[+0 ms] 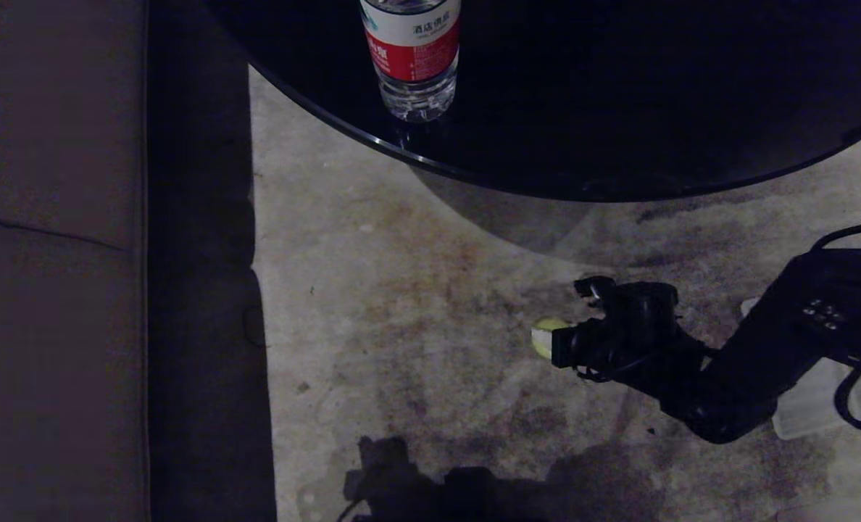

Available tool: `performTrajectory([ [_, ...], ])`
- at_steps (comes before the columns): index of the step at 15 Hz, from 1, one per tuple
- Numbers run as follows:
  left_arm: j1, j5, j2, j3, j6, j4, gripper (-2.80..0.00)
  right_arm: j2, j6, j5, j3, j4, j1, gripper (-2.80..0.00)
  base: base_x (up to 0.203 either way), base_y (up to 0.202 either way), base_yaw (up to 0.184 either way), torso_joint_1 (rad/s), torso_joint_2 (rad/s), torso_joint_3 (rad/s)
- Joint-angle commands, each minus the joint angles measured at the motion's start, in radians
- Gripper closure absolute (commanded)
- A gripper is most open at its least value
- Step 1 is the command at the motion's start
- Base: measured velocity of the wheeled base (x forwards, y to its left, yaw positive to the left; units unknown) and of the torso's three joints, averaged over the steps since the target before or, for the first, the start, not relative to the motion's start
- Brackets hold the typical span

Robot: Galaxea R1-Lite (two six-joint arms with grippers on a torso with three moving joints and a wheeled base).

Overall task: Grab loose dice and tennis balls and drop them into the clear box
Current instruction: Put the ball in the box

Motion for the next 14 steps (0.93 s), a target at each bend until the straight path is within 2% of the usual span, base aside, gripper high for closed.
performTrajectory([
  [1, 0.0, 0.001, 0.0, 0.001, -0.001, 0.0, 0.0, -0.202, 0.001, -0.005, 0.097, 0.026, -0.023, 0.0, 0.0, 0.0, 0.0, 0.0, 0.0, 0.0],
  [7, 0.0, 0.001, 0.0, 0.002, -0.001, 0.0, 0.0, -0.607, 0.001, -0.039, 0.288, 0.246, -0.085, 0.0, 0.0, 0.0, 0.0, 0.0, 0.0, 0.0],
  [11, 0.0, 0.002, 0.0, 0.002, 0.0, 0.0, 0.0, -0.939, -0.001, -0.068, 0.343, 0.537, -0.157, 0.0, 0.0, 0.0, 0.0, 0.0, 0.0, 0.0],
  [14, 0.0, 0.001, 0.0, 0.002, -0.001, 0.0, 0.0, -1.185, -0.003, -0.1, 0.438, 0.721, -0.202, 0.0, 0.0, 0.0, 0.0, 0.0, 0.0, 0.0],
])
